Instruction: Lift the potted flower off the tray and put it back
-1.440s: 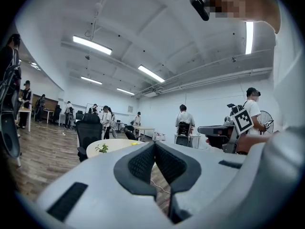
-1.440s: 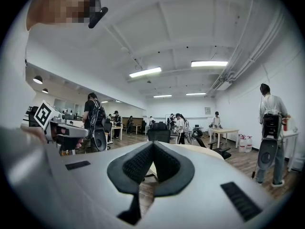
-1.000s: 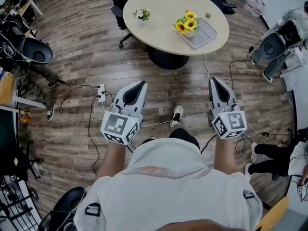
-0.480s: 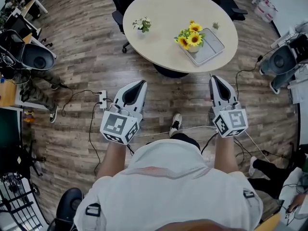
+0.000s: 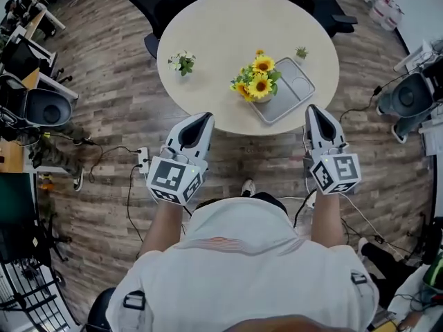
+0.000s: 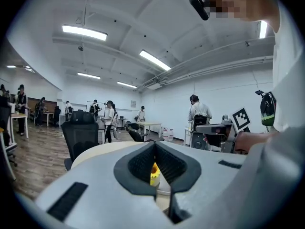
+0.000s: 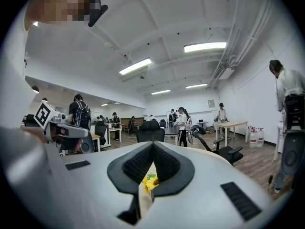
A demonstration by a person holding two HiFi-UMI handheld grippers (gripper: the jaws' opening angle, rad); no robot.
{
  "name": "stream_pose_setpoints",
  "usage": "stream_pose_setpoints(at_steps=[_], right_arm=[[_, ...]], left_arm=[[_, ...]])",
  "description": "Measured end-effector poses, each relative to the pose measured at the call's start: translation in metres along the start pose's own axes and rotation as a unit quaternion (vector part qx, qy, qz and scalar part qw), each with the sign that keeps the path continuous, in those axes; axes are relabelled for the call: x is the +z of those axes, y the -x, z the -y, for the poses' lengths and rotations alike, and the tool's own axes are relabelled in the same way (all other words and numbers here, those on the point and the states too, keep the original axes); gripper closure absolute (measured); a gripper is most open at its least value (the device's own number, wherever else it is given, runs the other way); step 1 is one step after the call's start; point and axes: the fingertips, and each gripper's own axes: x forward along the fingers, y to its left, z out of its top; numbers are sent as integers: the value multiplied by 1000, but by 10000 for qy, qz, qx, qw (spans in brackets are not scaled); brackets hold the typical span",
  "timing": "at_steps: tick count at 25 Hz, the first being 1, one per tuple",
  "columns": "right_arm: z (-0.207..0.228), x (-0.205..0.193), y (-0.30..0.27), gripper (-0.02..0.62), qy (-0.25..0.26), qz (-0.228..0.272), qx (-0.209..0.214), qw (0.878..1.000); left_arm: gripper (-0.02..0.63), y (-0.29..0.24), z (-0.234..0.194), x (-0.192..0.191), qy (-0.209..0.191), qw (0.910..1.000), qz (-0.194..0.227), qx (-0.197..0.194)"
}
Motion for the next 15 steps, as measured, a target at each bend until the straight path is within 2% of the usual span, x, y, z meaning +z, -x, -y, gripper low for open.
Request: stream_pose_setpoints(at_steps=[4,8,15], right_arm=[[40,-3,-20,595,-104,-55,-184,9998],[52,-3,-39,595,-271,-42,-327,9991],[49,15,-84,595,7,-43,-1042,9946]], left_arm=[[601,-43,-1,-1,-49,9998,-104,-186],[601,-70,-19,-5,11,9991,-193,-366],[601,-124,-75,5,160,9927,-17,-1195]])
